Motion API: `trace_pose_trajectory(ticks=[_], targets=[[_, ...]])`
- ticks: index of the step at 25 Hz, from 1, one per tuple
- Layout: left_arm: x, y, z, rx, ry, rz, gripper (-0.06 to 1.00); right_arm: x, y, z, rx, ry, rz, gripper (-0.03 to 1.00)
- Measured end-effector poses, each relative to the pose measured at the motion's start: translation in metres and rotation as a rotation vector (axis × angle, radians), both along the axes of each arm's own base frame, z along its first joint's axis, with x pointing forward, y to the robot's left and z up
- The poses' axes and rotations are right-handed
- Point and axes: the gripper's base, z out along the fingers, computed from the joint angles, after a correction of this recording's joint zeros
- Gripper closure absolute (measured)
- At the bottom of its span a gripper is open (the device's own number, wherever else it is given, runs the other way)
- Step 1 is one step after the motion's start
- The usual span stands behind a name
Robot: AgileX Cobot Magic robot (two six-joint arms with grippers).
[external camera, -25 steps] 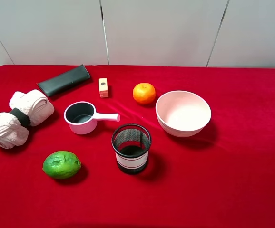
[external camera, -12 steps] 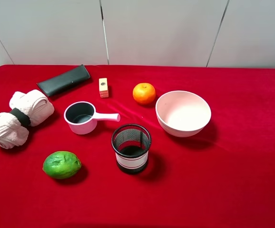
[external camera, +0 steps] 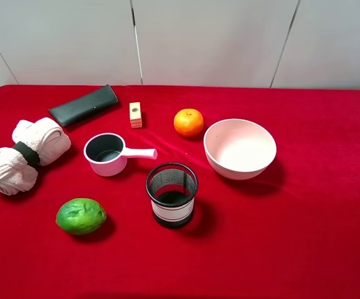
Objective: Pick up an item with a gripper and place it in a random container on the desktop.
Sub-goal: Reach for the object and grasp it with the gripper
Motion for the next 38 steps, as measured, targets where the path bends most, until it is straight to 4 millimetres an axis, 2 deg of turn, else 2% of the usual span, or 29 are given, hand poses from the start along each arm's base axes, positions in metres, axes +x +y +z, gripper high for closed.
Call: trace_pose_trajectory(ticks=[5,9,15,20,29,38], targets=[[0.0,0.0,0.0,0.0,0.0,0.0,-0.05,0.032,0.009,0.019,0.003,0.044,0.088,0.27],[0.0,0.0,0.0,0.0,0.0,0.0,-0.05,0.065,0.022,0.026,-0.003,0.136,0.165,0.27],[0.0,0.0,0.0,0.0,0.0,0.0,-0.05,0.117,0.047,0.026,-0.026,0.268,0.259,0.27],[0.0,0.0,0.0,0.0,0.0,0.0,-0.05,0.15,0.072,0.027,-0.047,0.316,0.333,0.27],[0.0,0.0,0.0,0.0,0.0,0.0,-0.05,0.193,0.127,0.014,-0.127,0.398,0.451,0.27],[0.0,0.0,0.0,0.0,0.0,0.0,-0.05,0.228,0.184,-0.003,-0.157,0.449,0.535,0.27]])
